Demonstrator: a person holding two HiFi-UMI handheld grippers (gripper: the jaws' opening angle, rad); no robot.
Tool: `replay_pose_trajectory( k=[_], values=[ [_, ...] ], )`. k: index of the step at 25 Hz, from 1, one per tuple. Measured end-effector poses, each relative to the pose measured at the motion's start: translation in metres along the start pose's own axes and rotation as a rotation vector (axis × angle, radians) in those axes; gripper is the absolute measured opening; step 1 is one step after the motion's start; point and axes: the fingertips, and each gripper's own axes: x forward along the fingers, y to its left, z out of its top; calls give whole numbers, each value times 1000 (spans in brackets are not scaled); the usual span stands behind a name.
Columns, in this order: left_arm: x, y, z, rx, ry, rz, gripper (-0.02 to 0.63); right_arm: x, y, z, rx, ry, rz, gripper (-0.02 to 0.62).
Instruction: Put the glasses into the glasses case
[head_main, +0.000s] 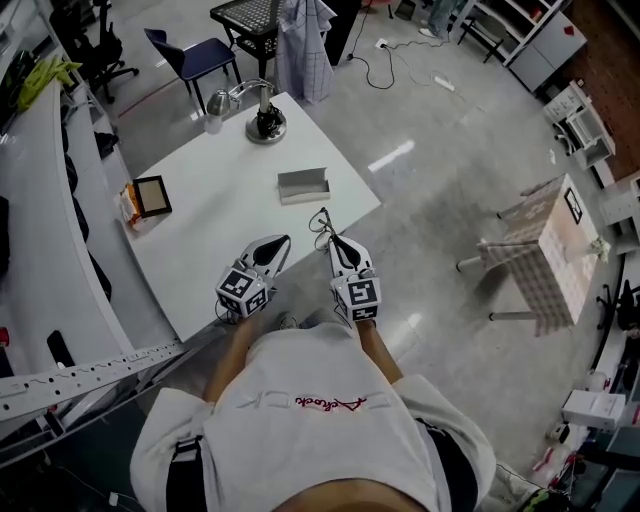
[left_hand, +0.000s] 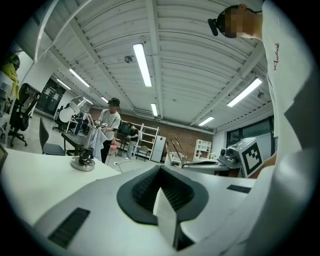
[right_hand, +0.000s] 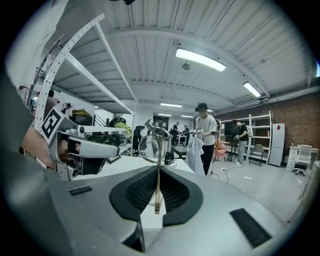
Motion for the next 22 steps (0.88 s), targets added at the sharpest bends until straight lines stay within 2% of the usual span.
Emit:
replay_pose_trajectory(
  k=[8, 22],
  values=[
    [19, 1, -12, -49, 12, 2, 14, 12, -16, -9, -1, 44, 21, 11],
    [52, 48, -4, -70, 33, 110, 14, 73, -44, -15, 33, 73, 130, 11]
  ],
)
